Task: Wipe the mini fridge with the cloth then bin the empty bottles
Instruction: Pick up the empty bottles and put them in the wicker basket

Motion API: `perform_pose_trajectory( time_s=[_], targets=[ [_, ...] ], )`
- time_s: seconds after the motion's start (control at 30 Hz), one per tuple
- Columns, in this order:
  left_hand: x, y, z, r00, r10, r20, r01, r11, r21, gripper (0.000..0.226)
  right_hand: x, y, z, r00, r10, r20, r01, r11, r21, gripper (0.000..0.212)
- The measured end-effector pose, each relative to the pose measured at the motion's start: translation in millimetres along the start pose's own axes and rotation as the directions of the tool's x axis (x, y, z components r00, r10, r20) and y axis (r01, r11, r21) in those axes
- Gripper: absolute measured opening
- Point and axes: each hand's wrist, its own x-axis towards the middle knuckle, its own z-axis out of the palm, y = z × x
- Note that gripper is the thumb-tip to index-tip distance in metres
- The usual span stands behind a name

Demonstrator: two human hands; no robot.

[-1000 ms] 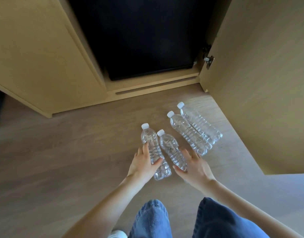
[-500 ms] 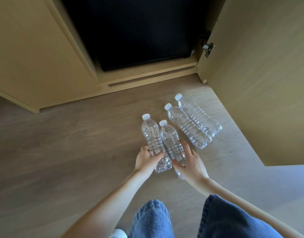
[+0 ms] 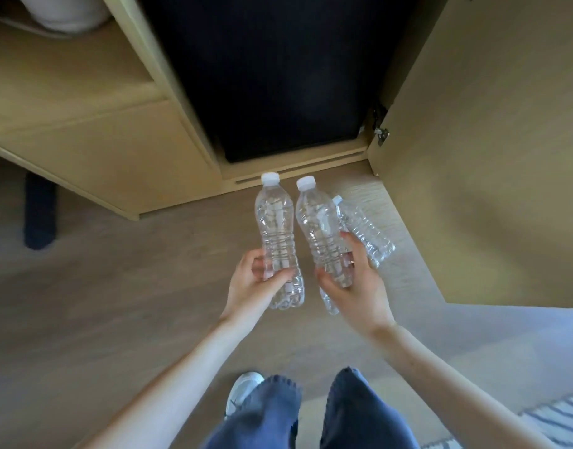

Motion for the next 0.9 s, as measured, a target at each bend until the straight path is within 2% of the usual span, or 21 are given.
perform_pose_trajectory(
  time_s=[0.1, 0.2, 0.27, 0.37, 0.5, 0.67, 0.83, 0.9],
  targets=[
    [-52.5, 70.9, -28.6, 1.000, 0.009, -0.023, -0.010, 1.000, -0.024, 0.046, -28.2, -73.1, -32.1, 0.999, 0.005, -0.054, -0.003, 0.999, 0.040, 0.065],
    [-108.9, 149.9, -59.6, 1.000, 0.012, -0.022, -0.013, 0.999, -0.031, 0.064, -61.8, -151.8, -75.0, 0.991, 0.030, -0.128, -0.020, 0.997, 0.080, 0.061],
    [-148.3, 209.9, -80.8, 0.999, 0.033, -0.015, -0.034, 0.999, -0.022, 0.059, -86.3, -209.5, -111.5, 0.988, 0.033, -0.150, -0.021, 0.997, 0.080, 0.060],
    [-218.7, 285.2, -104.2, 0.999, 0.037, 0.029, -0.036, 0.999, -0.024, 0.039, -134.6, -285.8, -165.3, 0.990, 0.064, -0.125, -0.054, 0.995, 0.081, 0.055],
    [-312.7, 365.9, -124.2, 0.997, 0.044, 0.060, -0.040, 0.996, -0.074, 0.040, -203.5, -367.4, -225.6, 0.988, 0.069, -0.136, -0.061, 0.996, 0.064, 0.053],
    [-404.4, 431.0, -136.1, 0.993, 0.081, 0.084, -0.071, 0.990, -0.123, 0.047, -271.3, -420.8, -283.5, 0.975, 0.073, -0.210, -0.056, 0.995, 0.086, 0.048],
    [-460.9, 466.5, -143.9, 0.986, 0.126, 0.111, -0.117, 0.990, -0.085, 0.073, -314.4, -450.8, -320.3, 0.961, 0.007, -0.275, 0.021, 0.995, 0.099, 0.048],
    [-469.9, 477.5, -146.6, 0.980, 0.149, 0.133, -0.140, 0.987, -0.078, 0.069, -321.1, -459.9, -333.7, 0.956, -0.020, -0.293, 0.051, 0.994, 0.100, 0.049]
  ],
)
